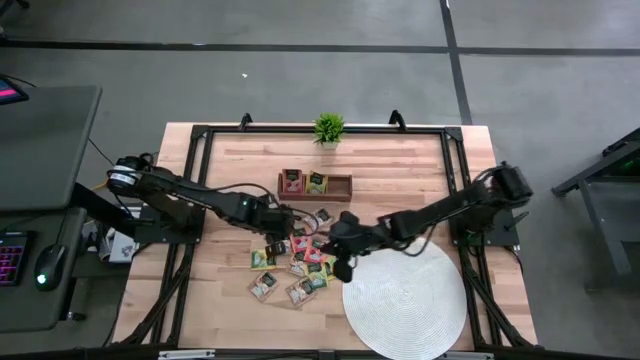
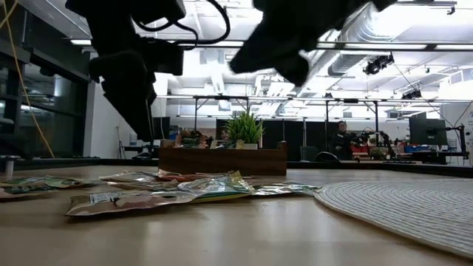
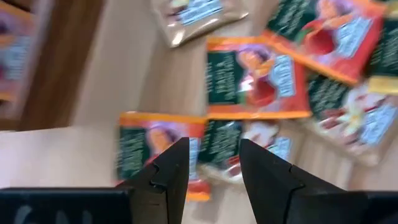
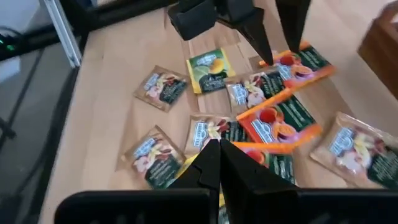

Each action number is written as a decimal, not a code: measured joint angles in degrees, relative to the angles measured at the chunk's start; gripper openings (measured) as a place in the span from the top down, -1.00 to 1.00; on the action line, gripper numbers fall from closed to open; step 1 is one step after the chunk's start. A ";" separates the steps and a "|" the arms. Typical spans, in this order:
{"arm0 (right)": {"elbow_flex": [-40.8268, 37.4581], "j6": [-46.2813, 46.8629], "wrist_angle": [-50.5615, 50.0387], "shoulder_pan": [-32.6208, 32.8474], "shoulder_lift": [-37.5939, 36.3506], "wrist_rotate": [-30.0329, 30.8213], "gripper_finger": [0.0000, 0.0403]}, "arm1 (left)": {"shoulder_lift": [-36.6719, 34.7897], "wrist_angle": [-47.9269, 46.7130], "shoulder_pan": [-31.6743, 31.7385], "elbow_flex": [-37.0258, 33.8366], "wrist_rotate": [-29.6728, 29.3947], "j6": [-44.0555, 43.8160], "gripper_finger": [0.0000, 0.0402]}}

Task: Pick & Place Tea
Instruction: Put the orange tea bag into the left section of the wooden organizer

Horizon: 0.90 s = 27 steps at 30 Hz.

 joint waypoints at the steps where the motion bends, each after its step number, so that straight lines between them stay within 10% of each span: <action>1: 1.23 -0.66 -0.03 -0.16 1.44 -0.71 1.00 | 0.00 1.73 0.08 -0.72 1.19 -0.69 0.32; 13: 4.89 -3.29 -2.07 -3.73 9.52 -1.67 1.00 | 0.07 22.03 3.93 -12.35 8.92 -10.80 0.32; 27: 4.91 -5.08 4.75 -8.84 15.69 -9.33 1.00 | 0.07 22.01 7.12 -12.43 10.82 -12.24 0.32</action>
